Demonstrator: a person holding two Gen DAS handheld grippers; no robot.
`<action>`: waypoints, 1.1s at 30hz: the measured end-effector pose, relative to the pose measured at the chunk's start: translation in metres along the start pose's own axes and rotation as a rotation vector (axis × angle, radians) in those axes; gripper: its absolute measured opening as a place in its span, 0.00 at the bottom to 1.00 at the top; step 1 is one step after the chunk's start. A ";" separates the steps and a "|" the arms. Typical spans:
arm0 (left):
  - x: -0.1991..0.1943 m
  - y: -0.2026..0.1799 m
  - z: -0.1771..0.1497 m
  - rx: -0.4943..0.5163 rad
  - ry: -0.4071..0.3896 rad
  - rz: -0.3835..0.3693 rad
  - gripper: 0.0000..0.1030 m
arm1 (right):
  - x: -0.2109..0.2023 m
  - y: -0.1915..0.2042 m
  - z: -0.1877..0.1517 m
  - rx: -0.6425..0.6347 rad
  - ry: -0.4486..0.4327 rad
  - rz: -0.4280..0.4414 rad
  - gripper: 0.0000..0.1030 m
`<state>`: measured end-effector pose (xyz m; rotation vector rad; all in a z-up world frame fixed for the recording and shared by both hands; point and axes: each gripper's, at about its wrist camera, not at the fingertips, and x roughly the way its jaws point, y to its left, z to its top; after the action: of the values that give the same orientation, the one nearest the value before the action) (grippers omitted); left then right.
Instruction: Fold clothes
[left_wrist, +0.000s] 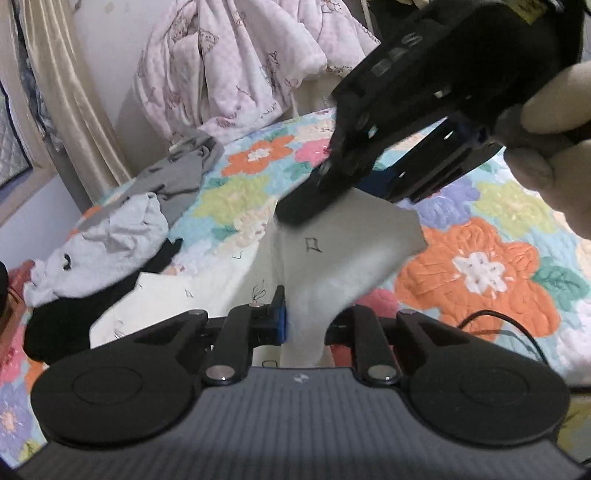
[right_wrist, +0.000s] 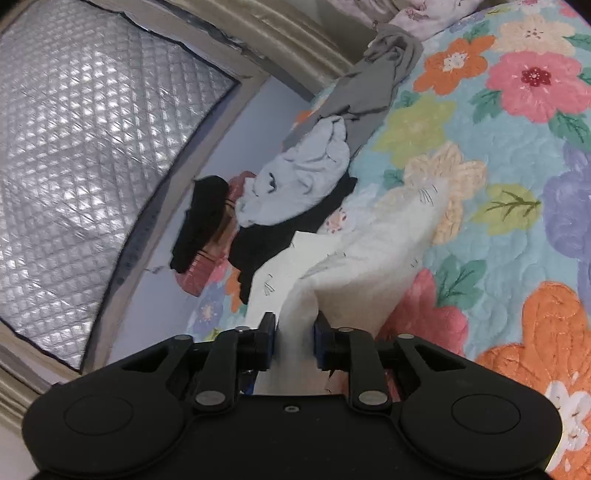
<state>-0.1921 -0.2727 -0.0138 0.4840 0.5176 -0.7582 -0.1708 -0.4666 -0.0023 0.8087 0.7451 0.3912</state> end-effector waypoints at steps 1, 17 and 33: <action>-0.002 0.001 0.000 -0.003 0.001 -0.006 0.14 | -0.006 -0.005 0.002 0.007 -0.032 -0.010 0.44; 0.010 0.034 0.004 -0.154 -0.050 -0.065 0.14 | 0.060 -0.103 0.037 0.303 -0.043 0.039 0.09; 0.002 -0.024 0.010 -0.398 -0.064 -0.412 0.14 | -0.107 -0.077 -0.034 0.186 -0.313 -0.166 0.08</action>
<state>-0.2061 -0.2947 -0.0130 -0.0224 0.6998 -1.0304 -0.2662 -0.5607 -0.0294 0.9485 0.5545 0.0425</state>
